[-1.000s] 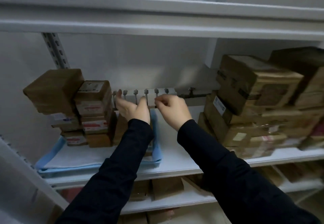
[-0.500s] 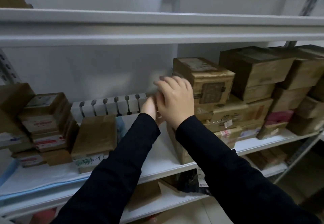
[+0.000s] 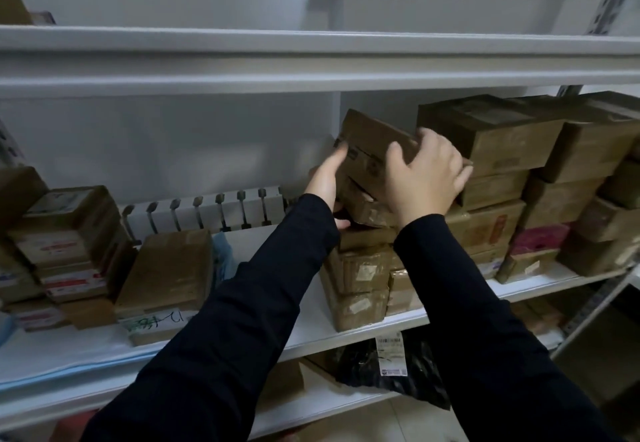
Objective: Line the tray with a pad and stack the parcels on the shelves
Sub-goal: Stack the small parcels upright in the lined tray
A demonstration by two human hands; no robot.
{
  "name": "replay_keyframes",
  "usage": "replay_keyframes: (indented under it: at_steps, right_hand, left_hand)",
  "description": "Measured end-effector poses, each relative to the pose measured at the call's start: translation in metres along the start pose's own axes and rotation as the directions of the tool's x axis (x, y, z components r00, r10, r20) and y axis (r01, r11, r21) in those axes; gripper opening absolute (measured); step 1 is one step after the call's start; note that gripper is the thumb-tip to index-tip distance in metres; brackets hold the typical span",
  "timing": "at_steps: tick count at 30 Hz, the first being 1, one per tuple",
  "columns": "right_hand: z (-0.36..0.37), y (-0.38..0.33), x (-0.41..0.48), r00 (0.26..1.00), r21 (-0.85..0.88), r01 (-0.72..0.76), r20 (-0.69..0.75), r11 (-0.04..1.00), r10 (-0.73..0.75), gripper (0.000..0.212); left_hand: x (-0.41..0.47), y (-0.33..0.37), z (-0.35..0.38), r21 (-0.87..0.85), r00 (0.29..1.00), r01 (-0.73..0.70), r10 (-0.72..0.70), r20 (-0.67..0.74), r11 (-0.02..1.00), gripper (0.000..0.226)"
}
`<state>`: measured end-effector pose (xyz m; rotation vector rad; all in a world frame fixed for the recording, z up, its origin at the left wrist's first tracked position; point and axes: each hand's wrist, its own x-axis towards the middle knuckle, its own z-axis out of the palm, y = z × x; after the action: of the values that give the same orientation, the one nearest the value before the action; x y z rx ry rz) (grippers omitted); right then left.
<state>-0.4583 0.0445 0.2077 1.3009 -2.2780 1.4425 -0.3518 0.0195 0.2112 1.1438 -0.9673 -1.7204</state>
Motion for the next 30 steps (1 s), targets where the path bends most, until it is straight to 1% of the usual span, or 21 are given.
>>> replay_keyframes:
  at_steps: [3,6,8,10,11,12,13,14,15,16,17,18,19,20,21,22,23,25,27,29,30]
  right_hand:
    - [0.009,0.002,-0.008,0.984,-0.062,0.174,-0.026,0.983,-0.176,0.038]
    - [0.016,0.000,-0.015,0.968,-0.070,0.239,-0.065,0.968,-0.244,0.031]
    - [0.021,-0.004,-0.019,0.943,-0.072,0.302,-0.126,0.950,-0.309,0.027]
    - [0.022,-0.005,-0.021,0.916,-0.045,0.364,-0.166,0.930,-0.366,0.026]
    - [0.022,-0.005,-0.021,0.902,0.008,0.401,-0.178,0.916,-0.393,0.028]
    - [0.020,-0.004,-0.019,0.891,0.107,0.435,-0.194,0.894,-0.410,0.029]
    - [0.018,-0.002,-0.016,0.884,0.238,0.456,-0.229,0.857,-0.407,0.028]
    - [0.014,0.000,-0.012,0.892,0.378,0.443,-0.273,0.813,-0.360,0.025]
    - [0.011,0.002,-0.007,0.918,0.487,0.382,-0.298,0.786,-0.261,0.026]
    - [0.007,0.005,-0.002,0.951,0.542,0.265,-0.285,0.798,-0.122,0.034]
    - [0.002,0.009,0.003,0.974,0.541,0.108,-0.226,0.834,0.020,0.047]
    - [-0.001,0.013,0.006,0.984,0.517,-0.072,-0.101,0.853,0.144,0.061]
    - [-0.001,0.018,0.010,0.969,0.527,-0.240,0.081,0.815,0.233,0.072]
    - [-0.002,0.020,0.012,0.923,0.592,-0.381,0.281,0.710,0.262,0.076]
    - [-0.002,0.020,0.013,0.858,0.649,-0.500,0.459,0.573,0.230,0.073]
    - [-0.001,0.019,0.012,0.822,0.666,-0.548,0.540,0.506,0.180,0.067]
    - [-0.001,0.018,0.010,0.832,0.681,-0.523,0.539,0.513,0.132,0.063]
    - [0.001,0.015,0.008,0.867,0.708,-0.434,0.497,0.557,0.043,0.065]
    - [-0.001,0.014,0.011,0.854,0.738,-0.418,0.518,0.530,-0.047,0.063]
    - [-0.002,0.016,0.015,0.832,0.725,-0.441,0.551,0.529,-0.061,0.061]
    - [0.000,0.017,0.017,0.834,0.692,-0.441,0.551,0.571,-0.024,0.057]
  left_hand:
    - [0.005,-0.004,0.006,0.020,1.000,0.003,-0.003,-0.001,1.000,0.072]
    - [0.009,-0.006,0.009,0.010,0.999,0.037,-0.037,-0.004,0.999,0.078]
    - [0.012,-0.005,0.007,-0.011,0.998,0.059,-0.059,0.012,0.998,0.082]
    - [0.011,-0.001,0.008,-0.020,0.998,0.049,-0.048,0.026,0.999,0.069]
    - [0.009,0.001,0.009,-0.019,0.998,0.049,-0.048,0.039,0.999,0.063]
    - [0.007,0.003,0.009,-0.026,0.997,0.050,-0.049,0.059,0.998,0.061]
    - [0.007,0.004,0.010,-0.017,0.997,0.044,-0.043,0.067,0.999,0.064]
    - [0.007,0.005,0.010,-0.007,0.997,0.038,-0.037,0.061,0.999,0.063]
    - [0.009,0.004,0.009,0.013,0.998,0.034,-0.035,0.044,0.999,0.056]
    - [0.009,0.004,0.009,0.018,0.999,0.040,-0.041,0.022,0.999,0.049]
    - [0.010,0.004,0.008,0.018,0.999,0.041,-0.041,-0.003,0.999,0.044]
    - [0.012,0.003,0.007,0.008,0.999,0.038,-0.038,-0.019,0.999,0.043]
    - [0.013,0.003,0.006,-0.003,0.999,0.040,-0.040,-0.023,0.999,0.046]
    - [0.013,0.004,0.005,-0.006,0.999,0.049,-0.049,-0.018,0.999,0.051]
    - [0.012,0.004,0.004,-0.012,0.998,0.062,-0.062,-0.010,0.998,0.055]
    - [0.013,0.003,0.002,-0.025,0.998,0.070,-0.070,-0.005,0.997,0.056]
    - [0.014,0.004,0.001,-0.048,0.998,0.061,-0.061,0.002,0.997,0.054]
    - [0.011,0.008,-0.004,-0.131,1.000,0.016,-0.013,0.026,0.991,0.044]
    - [0.008,0.016,-0.011,-0.239,0.995,-0.063,0.080,0.061,0.969,0.034]
    - [0.009,0.025,-0.026,-0.305,0.987,-0.129,0.153,0.057,0.944,0.028]
    - [0.009,0.026,-0.034,-0.332,0.983,-0.156,0.181,0.044,0.930,0.025]
